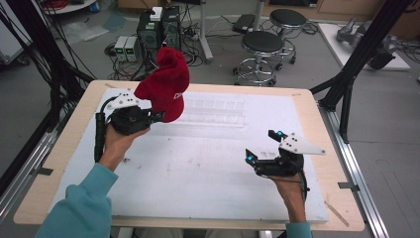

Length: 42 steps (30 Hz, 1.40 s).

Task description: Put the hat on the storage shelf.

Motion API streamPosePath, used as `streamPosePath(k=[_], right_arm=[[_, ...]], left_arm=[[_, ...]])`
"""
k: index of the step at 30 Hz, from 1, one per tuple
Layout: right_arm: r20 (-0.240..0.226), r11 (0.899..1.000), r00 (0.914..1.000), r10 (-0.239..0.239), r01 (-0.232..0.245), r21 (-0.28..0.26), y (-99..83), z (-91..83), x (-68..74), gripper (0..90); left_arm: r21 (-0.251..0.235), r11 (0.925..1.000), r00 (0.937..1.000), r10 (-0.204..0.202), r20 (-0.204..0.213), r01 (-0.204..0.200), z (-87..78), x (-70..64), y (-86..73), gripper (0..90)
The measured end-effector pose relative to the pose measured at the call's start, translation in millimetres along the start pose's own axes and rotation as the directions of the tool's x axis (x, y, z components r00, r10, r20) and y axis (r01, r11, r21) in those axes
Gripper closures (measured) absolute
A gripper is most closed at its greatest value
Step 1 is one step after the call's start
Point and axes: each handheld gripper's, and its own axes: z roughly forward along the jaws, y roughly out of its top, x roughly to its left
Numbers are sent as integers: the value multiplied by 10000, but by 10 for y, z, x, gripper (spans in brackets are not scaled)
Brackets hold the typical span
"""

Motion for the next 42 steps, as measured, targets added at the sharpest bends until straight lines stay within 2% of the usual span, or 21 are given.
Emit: streamPosePath(k=[8, 15, 21, 26, 27, 35, 42], right_arm=[[496, 9997, 9985, 242, -242, -16, -253, -143, -118, 5], [865, 9984, 9949, 522, -539, 176, -476, -186, -159, 5], [1035, 9973, 9922, 692, -713, 162, -655, -208, -182, 5], [1264, 9965, 9887, 812, -831, 101, -751, -199, -213, 5], [1299, 9962, 9881, 820, -852, 195, -757, -199, -215, 5], [1368, 9912, 9817, 1324, -1304, -234, -861, -144, -225, 5], [1497, 9889, 9787, 1403, -1311, -694, -909, -123, -200, 5]], left_arm=[[209, 9997, 9996, 114, -272, -108, 68, 142, 55, 854], [505, 9987, 9987, 99, -507, -73, 154, 258, -11, 854], [372, 9993, 9974, 71, -715, -44, 230, 354, -64, 854], [648, 9979, 9951, 53, -985, 11, 304, 431, -133, 854], [741, 9972, 9945, 164, -1037, -87, 317, 443, -145, 854], [1042, 9937, 9910, 541, -1227, -414, 396, 397, -157, 854], [1172, 9919, 9878, 651, -1413, -486, 419, 379, -165, 854]])
